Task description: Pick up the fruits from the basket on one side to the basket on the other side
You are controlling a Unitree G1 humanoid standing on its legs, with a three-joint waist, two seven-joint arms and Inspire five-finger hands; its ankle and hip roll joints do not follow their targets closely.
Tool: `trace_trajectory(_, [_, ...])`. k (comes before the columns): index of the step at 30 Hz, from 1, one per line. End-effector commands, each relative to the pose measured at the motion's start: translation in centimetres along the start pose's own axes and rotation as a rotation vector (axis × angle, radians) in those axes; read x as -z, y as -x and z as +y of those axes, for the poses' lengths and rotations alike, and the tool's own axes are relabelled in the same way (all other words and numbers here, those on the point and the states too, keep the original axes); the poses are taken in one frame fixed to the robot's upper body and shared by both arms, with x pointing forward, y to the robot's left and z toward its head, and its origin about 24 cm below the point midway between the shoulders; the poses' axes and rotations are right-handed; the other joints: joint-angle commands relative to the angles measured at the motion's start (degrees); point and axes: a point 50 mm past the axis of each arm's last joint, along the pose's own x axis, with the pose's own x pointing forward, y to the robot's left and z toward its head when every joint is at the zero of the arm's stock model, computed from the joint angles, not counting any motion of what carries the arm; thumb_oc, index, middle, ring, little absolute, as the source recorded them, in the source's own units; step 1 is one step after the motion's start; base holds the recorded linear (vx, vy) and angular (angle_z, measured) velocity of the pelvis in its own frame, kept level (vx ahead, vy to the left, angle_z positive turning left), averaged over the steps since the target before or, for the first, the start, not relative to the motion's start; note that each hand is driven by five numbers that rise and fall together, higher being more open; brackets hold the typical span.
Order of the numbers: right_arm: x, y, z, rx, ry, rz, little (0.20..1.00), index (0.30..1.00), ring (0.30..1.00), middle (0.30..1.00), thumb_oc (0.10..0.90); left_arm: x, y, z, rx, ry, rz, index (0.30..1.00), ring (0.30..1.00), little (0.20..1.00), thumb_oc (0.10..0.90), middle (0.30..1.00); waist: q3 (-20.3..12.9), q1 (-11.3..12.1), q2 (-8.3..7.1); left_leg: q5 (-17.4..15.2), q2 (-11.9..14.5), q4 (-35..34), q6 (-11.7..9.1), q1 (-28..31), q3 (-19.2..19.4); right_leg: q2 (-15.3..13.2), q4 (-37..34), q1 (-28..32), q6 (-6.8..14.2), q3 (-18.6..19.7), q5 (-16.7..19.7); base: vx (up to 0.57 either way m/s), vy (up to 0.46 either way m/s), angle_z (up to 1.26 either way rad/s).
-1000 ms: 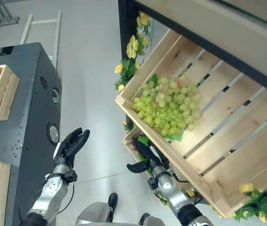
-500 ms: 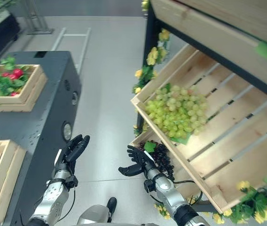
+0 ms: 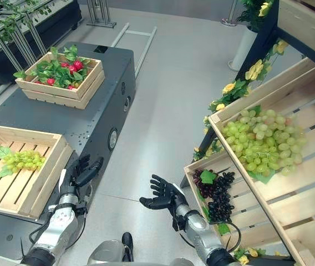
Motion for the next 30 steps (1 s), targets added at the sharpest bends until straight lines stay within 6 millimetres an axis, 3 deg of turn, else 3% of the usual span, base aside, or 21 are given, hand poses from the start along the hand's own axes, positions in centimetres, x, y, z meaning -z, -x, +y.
trace_trajectory(1, [-4.3, -0.6, 0.2, -0.01, -0.014, -0.236, 0.9, 0.9, 0.9, 0.9, 0.8, -3.8, -0.7, -1.0, 0.036, 0.036, -0.189, 0.9, 0.9, 0.9, 0.8, 0.9, -2.6, 1.2, 2.05, -4.4, 0.7, -2.3, -3.7, 4.4, -2.7, -0.3, -5.5, 0.9, -1.2, -1.3, 9.8, 0.07, 0.165, 0.03])
trace_trajectory(7, [-4.2, -0.9, -0.5, 0.065, -0.034, -0.224, 0.9, 0.9, 0.9, 0.9, 0.8, -3.4, 0.0, -1.5, 0.088, 0.011, -0.194, 0.9, 0.9, 0.9, 0.8, 0.9, -4.0, 1.8, 3.13, -5.3, -2.3, -4.7, -1.5, 5.6, -3.3, -2.5, -8.9, 0.6, 1.0, -1.4, 15.8, 0.06, 0.228, 0.06])
trace_trajectory(9, [-4.0, -0.8, -1.0, 0.09, -0.045, -0.212, 0.9, 0.9, 0.9, 0.9, 0.8, -3.8, 0.0, -1.8, 0.106, -0.011, -0.216, 0.9, 0.9, 0.9, 0.8, 0.9, -4.4, 1.3, 3.85, -4.6, -4.5, -7.4, 0.3, 6.2, -6.3, -4.3, -2.2, -2.4, 1.6, 1.9, 18.1, 0.09, 0.313, 0.12])
trace_trajectory(10, [-3.9, -0.8, -1.1, 0.095, -0.047, -0.21, 0.9, 0.9, 0.9, 0.9, 0.8, -4.0, 0.0, -1.9, 0.112, -0.02, -0.225, 0.9, 0.9, 0.9, 0.8, 0.9, -4.4, 1.2, 3.98, -4.5, -4.8, -7.8, 0.6, 6.3, -6.9, -4.6, -0.7, -3.2, 1.6, 2.5, 18.3, 0.07, 0.246, 0.35])
trace_trajectory(12, [-3.6, -0.4, -1.6, 0.109, -0.059, -0.202, 0.9, 0.9, 0.9, 0.9, 0.8, -4.2, 0.1, -2.1, 0.135, -0.058, -0.245, 0.9, 0.9, 0.9, 0.8, 0.9, -4.2, 0.3, 4.72, -3.6, -5.8, -10.2, 1.5, 7.2, -9.2, -4.6, 10.3, -6.9, 0.8, 5.1, 16.7, 0.08, 0.194, 0.45])
trace_trajectory(14, [-3.1, 0.0, -2.0, 0.132, -0.077, -0.189, 0.9, 0.9, 0.9, 0.9, 0.8, -4.3, 0.1, -2.5, 0.18, -0.103, -0.255, 0.9, 0.9, 0.9, 0.8, 0.9, -4.1, -1.8, 4.56, -3.1, -6.4, -11.7, 1.5, 7.9, -11.8, 0.2, 13.9, -10.6, -0.4, 10.2, 13.2, 0.09, 0.039, 0.44])
trace_trajectory(16, [-2.7, 0.3, -2.1, 0.138, -0.086, -0.179, 0.9, 0.9, 0.9, 0.9, 0.8, -4.3, 0.1, -2.9, 0.207, -0.126, -0.261, 0.9, 0.9, 0.9, 0.8, 0.9, -4.0, -3.7, 4.22, -2.6, -6.4, -12.6, 1.2, 8.5, -13.7, 4.9, 11.2, -12.4, -1.1, 13.8, 11.2, 0.07, -0.081, 0.82])
trace_trajectory(18, [-2.6, 0.7, -2.3, 0.143, -0.101, -0.189, 0.9, 0.9, 0.9, 0.9, 0.8, -4.5, 0.1, -3.4, 0.238, -0.136, -0.277, 0.9, 0.9, 0.9, 0.8, 0.9, -4.0, -6.4, 3.65, -2.3, -6.4, -12.7, 0.9, 8.1, -15.9, 12.1, 5.3, -15.1, -2.2, 20.1, 9.5, 0.07, -0.141, 1.2])
trace_trajectory(20, [-3.0, 0.7, -2.8, 0.153, -0.107, -0.214, 0.9, 0.9, 0.9, 0.9, 0.8, -5.1, -0.2, -4.3, 0.264, -0.127, -0.3, 0.9, 0.9, 0.9, 0.8, 0.9, -4.0, -7.4, 3.08, -2.7, -7.3, -12.1, 0.8, 7.7, -17.7, 15.6, 0.8, -15.6, -3.3, 22.6, 8.8, 0.06, -0.139, 0.99])
trace_trajectory(23, [-3.7, -0.1, -3.8, 0.159, -0.116, -0.233, 0.9, 0.9, 0.9, 0.9, 0.8, -5.2, -0.7, -5.1, 0.257, -0.12, -0.295, 0.9, 0.9, 0.9, 0.8, 0.9, -4.3, -6.6, 2.71, -3.7, -7.8, -9.9, 1.3, 6.7, -18.0, 15.1, -1.3, -14.2, -4.2, 22.3, 8.3, 0.09, -0.132, 0.99])
trace_trajectory(25, [-4.3, -0.3, -3.5, 0.15, -0.127, -0.25, 0.9, 0.9, 0.9, 0.9, 0.8, -4.8, -0.5, -5.1, 0.254, -0.106, -0.282, 0.9, 0.9, 0.9, 0.8, 0.9, -4.9, -6.5, 2.25, -5.1, -8.3, -6.9, 1.1, 6.3, -18.3, 15.9, -4.6, -12.0, -4.9, 24.3, 8.3, 0.16, -0.135, 0.51])
trace_trajectory(26, [-4.2, -0.3, -3.4, 0.149, -0.131, -0.249, 0.9, 0.9, 0.9, 0.9, 0.8, -4.4, -0.3, -5.0, 0.251, -0.105, -0.267, 0.9, 0.9, 0.9, 0.8, 0.9, -5.4, -5.8, 1.93, -6.6, -8.6, -4.2, 0.7, 5.8, -16.8, 14.8, -5.7, -10.5, -5.1, 22.0, 8.0, 0.16, -0.091, 0.07])
trace_trajectory(27, [-4.2, -0.2, -3.5, 0.154, -0.121, -0.245, 0.9, 0.9, 0.9, 0.9, 0.8, -3.8, 0.0, -5.1, 0.257, -0.089, -0.239, 0.9, 0.9, 0.9, 0.8, 0.9, -5.4, -5.7, 1.29, -6.6, -7.9, 4.3, -1.0, 2.5, -15.1, 14.2, -7.7, -8.5, -5.7, 22.9, 8.6, 0.13, -0.051, -0.06])
trace_trajectory(28, [-4.2, -0.2, -3.5, 0.157, -0.116, -0.242, 0.9, 0.9, 0.9, 0.9, 0.8, -3.7, 0.0, -5.1, 0.259, -0.083, -0.231, 0.9, 0.9, 0.9, 0.8, 0.9, -5.4, -5.8, 1.26, -6.0, -7.6, 5.4, -1.4, 1.8, -15.1, 14.3, -8.2, -8.1, -5.9, 23.2, 8.8, 0.1, -0.018, 0.06])
trace_trajectory(30, [-4.2, 0.2, -4.0, 0.188, -0.112, -0.238, 0.9, 0.9, 0.9, 0.9, 0.8, -3.5, 0.3, -5.3, 0.288, -0.068, -0.22, 0.9, 0.9, 0.9, 0.8, 0.9, -5.3, -5.9, 0.47, -3.8, -3.4, 5.6, -3.5, 0.9, -12.0, 12.9, -11.1, -5.6, -6.1, 20.7, 9.5, 0.09, 0.05, 0.16])
